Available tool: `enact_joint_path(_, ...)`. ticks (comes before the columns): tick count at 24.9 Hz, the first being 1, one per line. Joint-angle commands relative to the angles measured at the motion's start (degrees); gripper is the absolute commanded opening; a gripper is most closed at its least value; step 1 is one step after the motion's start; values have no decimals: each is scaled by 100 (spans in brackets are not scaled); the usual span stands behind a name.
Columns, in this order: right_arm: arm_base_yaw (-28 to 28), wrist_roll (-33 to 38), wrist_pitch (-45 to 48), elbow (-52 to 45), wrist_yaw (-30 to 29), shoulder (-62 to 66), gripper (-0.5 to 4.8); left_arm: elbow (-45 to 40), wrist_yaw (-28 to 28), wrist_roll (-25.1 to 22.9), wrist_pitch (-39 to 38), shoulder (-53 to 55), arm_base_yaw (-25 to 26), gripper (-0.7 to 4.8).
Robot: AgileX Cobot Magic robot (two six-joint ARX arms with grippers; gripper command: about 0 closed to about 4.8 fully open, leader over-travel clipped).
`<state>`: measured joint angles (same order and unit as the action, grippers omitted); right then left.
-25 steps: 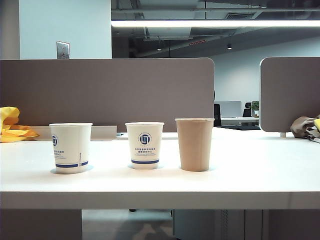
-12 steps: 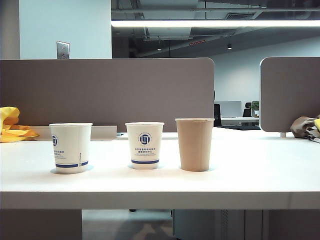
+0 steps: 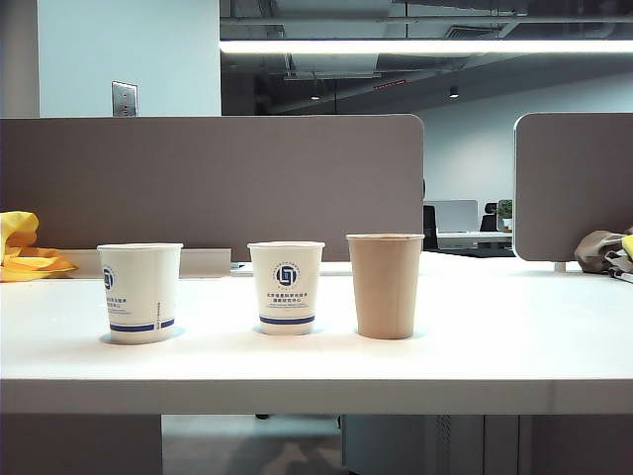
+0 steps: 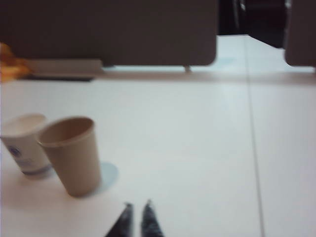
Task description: Pick up all the paper cups on the table one by one and stack them together.
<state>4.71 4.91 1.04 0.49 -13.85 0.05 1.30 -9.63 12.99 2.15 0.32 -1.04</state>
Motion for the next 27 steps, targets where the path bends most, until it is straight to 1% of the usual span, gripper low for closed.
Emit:
enact_joint_path(1, 4, 505, 986, 162, 37, 7, 56, 411, -236, 92, 787, 0, 4, -1)
enact_joint_path(2, 4, 555, 1139, 247, 94, 7, 80, 564, -240, 92, 879, 0, 4, 4)
enact_joint_path(4, 4, 697, 1298, 514, 234, 7, 161, 988, -225, 90, 911, 0, 4, 60)
enact_joint_path(5, 4, 944, 1281, 848, 411, 7, 243, 1443, -201, 79, 881, 0, 4, 134)
enact_joint_path(6, 4, 1075, 1283, 1029, 483, 7, 295, 1637, -203, 74, 848, 2, 4, 161)
enact_joint_path(7, 4, 1145, 1266, 1174, 490, 7, 327, 1829, -201, 61, 798, 2, 4, 179)
enact_joint_path(8, 4, 1163, 1241, 1309, 476, 7, 340, 2061, -201, 33, 699, 2, 4, 197)
enact_joint_path(10, 7, 1231, 1056, 1615, 470, 9, 340, 2457, -201, 33, 417, 2, 4, 217)
enact_joint_path(12, 7, 1224, 702, 1926, 474, 9, 346, 2820, -205, -68, 74, 2, 4, 217)
enact_joint_path(13, 4, 1182, 356, 2173, 476, 9, 384, 3106, -203, -240, -197, 2, 4, 217)
enact_joint_path(14, 7, 1185, 157, 2323, 470, 9, 401, 3270, -201, -251, -321, 4, 4, 216)
enact_joint_path(15, 7, 1182, -208, 2599, 313, 11, 400, 3532, -208, -247, -522, 4, 4, 215)
enact_joint_path(16, 7, 1180, -345, 2712, 129, 11, 399, 3652, -210, -249, -671, 4, 2, 215)
enact_joint_path(17, 9, 1176, -619, 2924, -315, 11, 388, 3882, -208, -254, -1110, 4, 4, 215)
enact_joint_path(18, 7, 1178, -743, 3005, -481, 11, 354, 4000, -203, -328, -1384, 22, 4, 215)
enact_joint_path(19, 7, 1178, -894, 3084, -638, 11, 303, 4085, -203, -389, -1609, 26, 4, 215)
enact_joint_path(20, 7, 1178, -1056, 3154, -772, 11, 239, 4164, -219, -411, -1829, 31, 4, 215)
enact_joint_path(21, 7, 1178, -1274, 3239, -903, 11, 140, 4247, -247, -413, -2103, 31, 2, 214)
enact_joint_path(22, 7, 1172, -1443, 3296, -1010, 11, 66, 4315, -254, -428, -2345, 31, 2, 210)
enact_joint_path(23, 7, 1123, -1611, 3351, -1110, 13, 8, 4380, -254, -481, -2610, 31, 4, 205)
enact_joint_path(24, 7, 1104, -1790, 3418, -1207, 13, -6, 4459, -234, -579, -2957, 33, 4, 200)
enact_joint_path(25, 7, 1095, -1932, 3477, -1202, 13, -6, 4527, -203, -636, -3237, 33, 4, 189)
enact_joint_path(26, 7, 1069, -2070, 3534, -1198, 13, -6, 4592, -197, -704, -3506, 46, 4, 165)
enact_joint_path(27, 7, 990, -2227, 3604, -1198, 17, -6, 4682, -197, -743, -3818, 103, 4, 124)
